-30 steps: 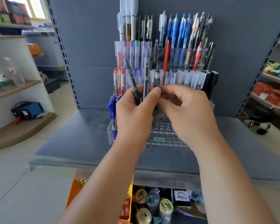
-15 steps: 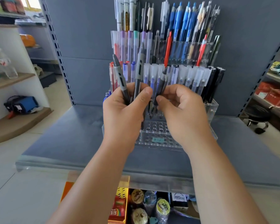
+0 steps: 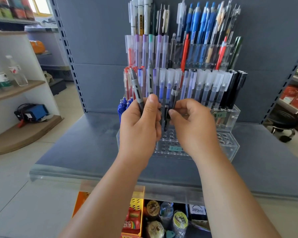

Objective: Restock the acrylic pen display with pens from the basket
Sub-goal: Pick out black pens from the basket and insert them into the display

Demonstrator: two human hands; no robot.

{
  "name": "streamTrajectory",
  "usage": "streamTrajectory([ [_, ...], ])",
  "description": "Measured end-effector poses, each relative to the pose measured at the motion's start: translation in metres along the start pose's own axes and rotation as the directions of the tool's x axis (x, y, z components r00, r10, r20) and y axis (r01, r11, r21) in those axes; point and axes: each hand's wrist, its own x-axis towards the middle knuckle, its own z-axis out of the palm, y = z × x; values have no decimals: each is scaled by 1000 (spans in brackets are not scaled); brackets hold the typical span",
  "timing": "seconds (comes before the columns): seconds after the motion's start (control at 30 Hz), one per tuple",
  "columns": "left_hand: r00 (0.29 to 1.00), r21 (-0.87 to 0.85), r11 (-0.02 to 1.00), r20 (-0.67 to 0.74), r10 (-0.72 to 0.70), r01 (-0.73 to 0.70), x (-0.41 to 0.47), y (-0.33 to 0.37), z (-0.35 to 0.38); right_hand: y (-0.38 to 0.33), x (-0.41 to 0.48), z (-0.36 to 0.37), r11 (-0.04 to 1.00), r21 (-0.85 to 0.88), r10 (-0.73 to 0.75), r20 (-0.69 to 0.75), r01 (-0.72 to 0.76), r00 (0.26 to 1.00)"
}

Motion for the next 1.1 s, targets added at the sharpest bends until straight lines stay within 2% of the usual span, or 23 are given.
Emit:
streamTrajectory([
  [0.3, 994, -6, 999, 102, -42, 43, -4, 0, -6, 6, 3, 4, 996, -88, 18, -1, -18, 1000],
  [0.53, 997, 26, 998, 51, -57, 56, -4, -3, -7, 10, 0, 11, 986, -167, 23, 40, -16, 999],
  [1.1, 998, 105, 994, 62, -33, 27, 0, 5, -14, 9, -2, 11, 985, -167, 64, 62, -53, 996],
])
